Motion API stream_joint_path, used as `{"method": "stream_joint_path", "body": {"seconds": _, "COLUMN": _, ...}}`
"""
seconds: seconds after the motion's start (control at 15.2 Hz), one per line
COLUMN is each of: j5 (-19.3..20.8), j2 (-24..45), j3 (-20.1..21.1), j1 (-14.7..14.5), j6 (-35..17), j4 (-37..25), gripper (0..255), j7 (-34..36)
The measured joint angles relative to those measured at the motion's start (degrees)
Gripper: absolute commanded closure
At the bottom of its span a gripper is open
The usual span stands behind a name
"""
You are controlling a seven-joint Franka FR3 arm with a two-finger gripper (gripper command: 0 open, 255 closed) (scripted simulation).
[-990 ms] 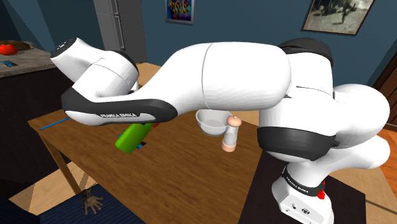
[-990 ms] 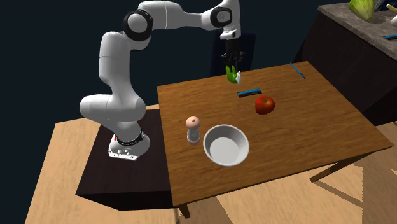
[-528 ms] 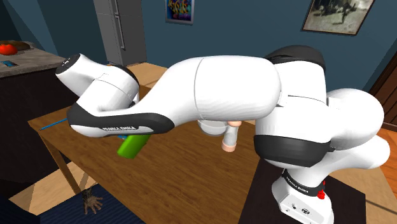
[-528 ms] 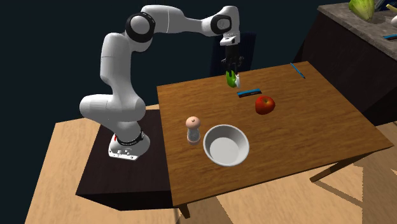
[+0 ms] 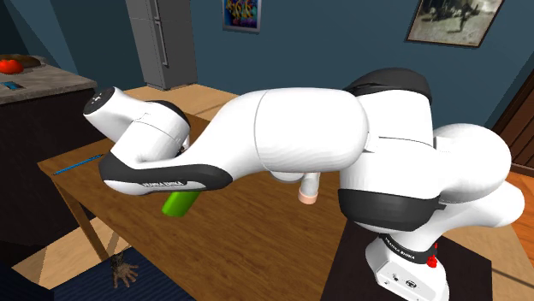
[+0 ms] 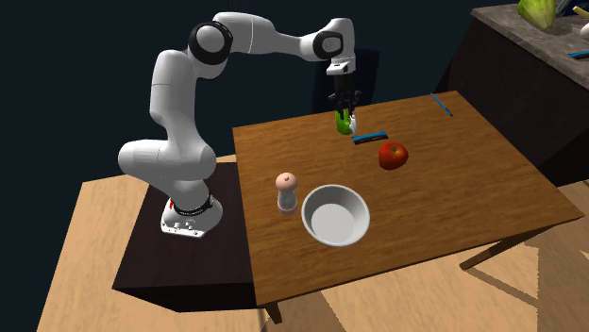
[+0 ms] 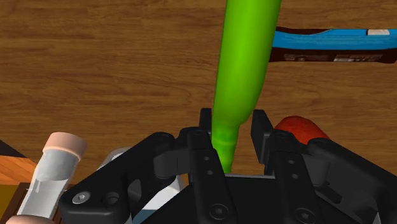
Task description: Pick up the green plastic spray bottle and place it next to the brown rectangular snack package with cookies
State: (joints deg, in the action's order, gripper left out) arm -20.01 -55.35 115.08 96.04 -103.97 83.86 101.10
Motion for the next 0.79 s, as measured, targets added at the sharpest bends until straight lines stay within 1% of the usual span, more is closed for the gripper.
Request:
{"method": "stream_joint_path", "body": {"seconds": 0.2, "j5": 0.0, "j2": 0.0, "j3": 0.0, "j1": -0.1, "j6": -0.3, "j4": 0.3, "gripper": 255, "j7": 0.0}}
{"method": "stream_joint_path", "body": {"seconds": 0.26, "j5": 0.0, "j2": -0.1, "j3": 0.1, "j1": 0.1, "j6": 0.0, "j4": -0.1, "gripper": 0, "j7": 0.1}}
{"method": "stream_joint_path", "body": {"seconds": 0.66, "j5": -0.2, "j2": -0.2, "j3": 0.5, "j1": 0.0, "j6": 0.0, "j4": 0.1, "gripper": 0, "j7": 0.0}}
{"method": "stream_joint_path", "body": {"seconds": 0.79, "j5": 0.2, "j2": 0.3, "j3": 0.1, "j1": -0.2, "j6": 2.2, "j4": -2.0, "gripper": 0, "j7": 0.5}}
